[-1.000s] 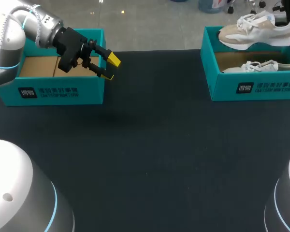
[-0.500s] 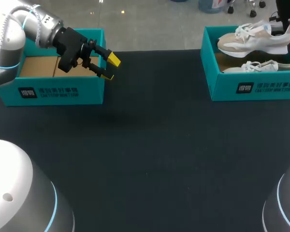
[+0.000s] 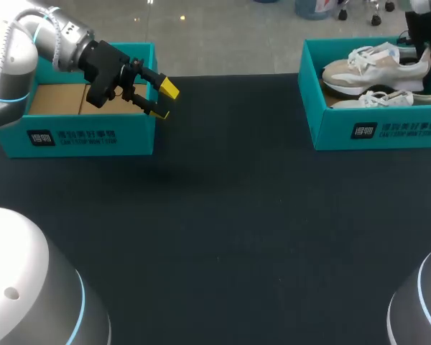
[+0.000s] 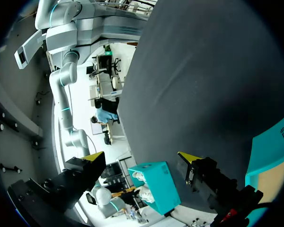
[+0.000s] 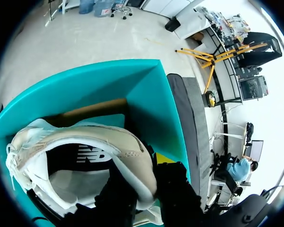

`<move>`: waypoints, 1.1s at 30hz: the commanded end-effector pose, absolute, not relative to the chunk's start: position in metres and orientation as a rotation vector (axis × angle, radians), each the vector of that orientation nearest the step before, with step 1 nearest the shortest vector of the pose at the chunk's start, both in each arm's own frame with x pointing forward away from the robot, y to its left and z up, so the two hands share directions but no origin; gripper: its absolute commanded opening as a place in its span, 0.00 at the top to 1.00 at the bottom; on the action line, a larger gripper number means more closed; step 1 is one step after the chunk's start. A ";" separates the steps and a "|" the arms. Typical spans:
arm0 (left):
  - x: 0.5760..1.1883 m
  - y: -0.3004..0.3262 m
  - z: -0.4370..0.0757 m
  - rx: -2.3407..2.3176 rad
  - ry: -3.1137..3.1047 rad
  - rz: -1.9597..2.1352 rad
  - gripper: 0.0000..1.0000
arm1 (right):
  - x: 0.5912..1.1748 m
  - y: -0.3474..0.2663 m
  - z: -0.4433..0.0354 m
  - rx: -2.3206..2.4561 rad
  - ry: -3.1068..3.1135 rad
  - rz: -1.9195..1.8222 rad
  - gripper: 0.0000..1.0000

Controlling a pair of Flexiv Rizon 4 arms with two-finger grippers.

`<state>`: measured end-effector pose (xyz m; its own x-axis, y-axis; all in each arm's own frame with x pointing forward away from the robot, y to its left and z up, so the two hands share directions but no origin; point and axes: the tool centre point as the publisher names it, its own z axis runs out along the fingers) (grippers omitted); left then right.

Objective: Take the shoe out of the shoebox, open the shoe tongue, remove and reinsert the insole, then place the shoe into the shoebox

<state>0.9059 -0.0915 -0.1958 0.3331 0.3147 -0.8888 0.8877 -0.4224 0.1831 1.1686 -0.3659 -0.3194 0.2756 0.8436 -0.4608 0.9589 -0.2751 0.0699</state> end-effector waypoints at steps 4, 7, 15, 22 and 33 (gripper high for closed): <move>0.906 -0.091 -0.196 1.913 1.055 -1.058 0.00 | 1.179 -0.371 -0.339 2.227 1.628 -0.516 1.00; 0.906 -0.091 -0.196 1.913 1.055 -1.058 0.00 | 1.179 -0.371 -0.345 2.228 1.629 -0.528 1.00; 0.906 -0.091 -0.196 1.913 1.055 -1.058 0.00 | 1.176 -0.372 -0.355 2.244 1.654 -0.542 0.45; 0.906 -0.091 -0.196 1.913 1.055 -1.058 0.00 | 1.163 -0.372 -0.337 2.256 1.627 -0.496 0.00; 0.906 -0.091 -0.196 1.913 1.055 -1.058 0.00 | 1.105 -0.338 -0.277 2.244 1.717 -0.359 0.00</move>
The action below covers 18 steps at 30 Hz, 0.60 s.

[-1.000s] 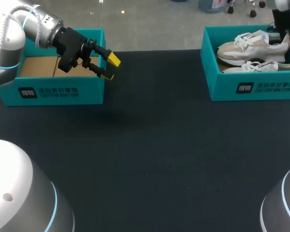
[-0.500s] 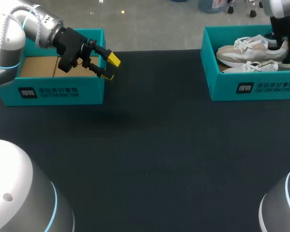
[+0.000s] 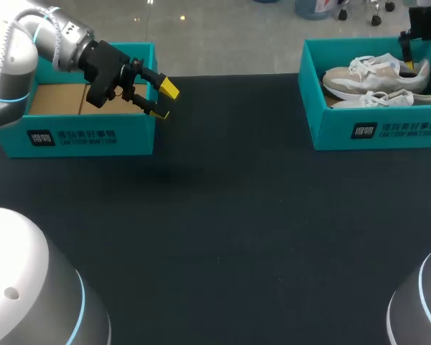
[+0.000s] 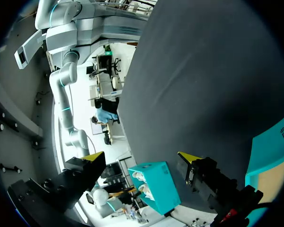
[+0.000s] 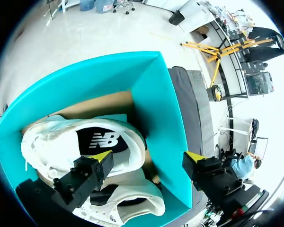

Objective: Take the shoe out of the shoebox, open the shoe tongue, remove and reinsert the insole, then place the shoe into the shoebox

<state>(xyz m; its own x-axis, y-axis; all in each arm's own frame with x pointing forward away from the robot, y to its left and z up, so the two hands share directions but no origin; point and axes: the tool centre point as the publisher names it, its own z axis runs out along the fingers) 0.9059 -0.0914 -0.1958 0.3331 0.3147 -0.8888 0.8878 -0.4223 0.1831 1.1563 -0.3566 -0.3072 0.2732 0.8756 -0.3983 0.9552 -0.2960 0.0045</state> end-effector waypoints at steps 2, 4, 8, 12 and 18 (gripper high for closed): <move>0.906 -0.091 -0.196 1.913 1.055 -1.058 0.00 | 1.096 -0.331 -0.269 2.230 1.734 -0.340 0.00; 0.906 -0.091 -0.196 1.913 1.055 -1.058 0.00 | 1.087 -0.325 -0.259 2.226 1.758 -0.311 0.00; 0.906 -0.091 -0.196 1.913 1.055 -1.058 0.00 | 1.069 -0.314 -0.238 2.227 1.765 -0.248 0.00; 0.906 -0.091 -0.196 1.913 1.055 -1.058 0.00 | 1.046 -0.305 -0.216 2.246 1.761 -0.162 0.00; 0.906 -0.091 -0.196 1.913 1.055 -1.058 0.00 | 1.007 -0.286 -0.197 2.255 1.799 -0.053 0.00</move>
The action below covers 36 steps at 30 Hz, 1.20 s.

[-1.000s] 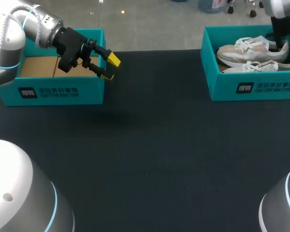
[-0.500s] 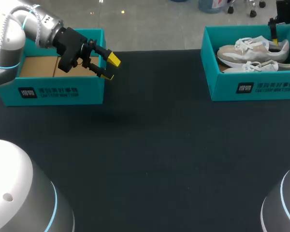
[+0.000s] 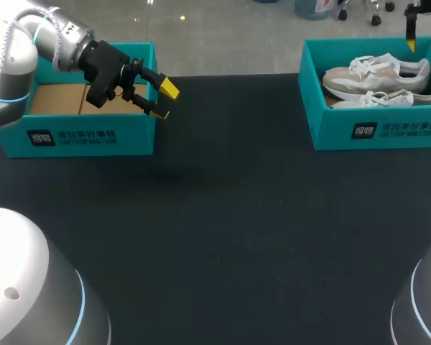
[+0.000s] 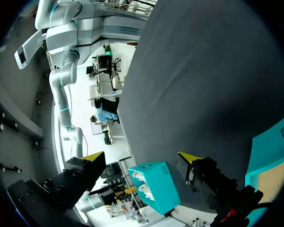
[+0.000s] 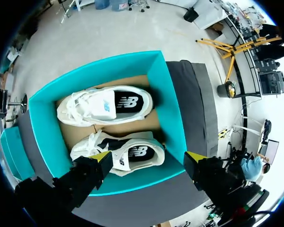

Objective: Take the shoe out of the shoebox, open the shoe tongue, remove and reinsert the insole, then place the shoe into the shoebox

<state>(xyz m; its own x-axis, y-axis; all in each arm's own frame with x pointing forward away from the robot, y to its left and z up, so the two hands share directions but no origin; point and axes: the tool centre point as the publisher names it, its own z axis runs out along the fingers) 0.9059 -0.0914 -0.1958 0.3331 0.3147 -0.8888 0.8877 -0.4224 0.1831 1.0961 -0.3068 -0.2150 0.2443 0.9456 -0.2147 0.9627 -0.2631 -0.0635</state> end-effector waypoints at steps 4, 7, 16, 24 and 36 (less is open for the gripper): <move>0.906 -0.091 -0.196 1.913 1.055 -1.058 0.00 | 0.980 -0.274 -0.192 2.234 1.855 -0.005 0.00; 0.906 -0.091 -0.196 1.913 1.055 -1.058 0.00 | 0.980 -0.274 -0.192 2.234 1.855 -0.005 0.00; 0.923 -0.103 -0.171 1.509 1.556 -1.162 0.00 | 0.980 -0.274 -0.192 2.234 1.855 -0.005 0.00; 0.946 -0.092 -0.169 0.750 2.141 -1.055 0.00 | 0.980 -0.274 -0.192 2.234 1.855 -0.005 0.00; 0.953 -0.085 -0.173 0.618 2.192 -0.919 0.00 | 0.980 -0.274 -0.192 2.234 1.855 -0.005 0.00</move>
<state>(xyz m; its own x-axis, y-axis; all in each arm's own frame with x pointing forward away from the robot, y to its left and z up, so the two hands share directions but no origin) 0.9652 -0.0841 -0.1738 -0.3140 0.3765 -0.8716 0.9494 0.1153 -0.2922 0.9843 -0.2742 -0.1915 0.1941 0.9688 -0.1542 0.9759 -0.1746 0.1312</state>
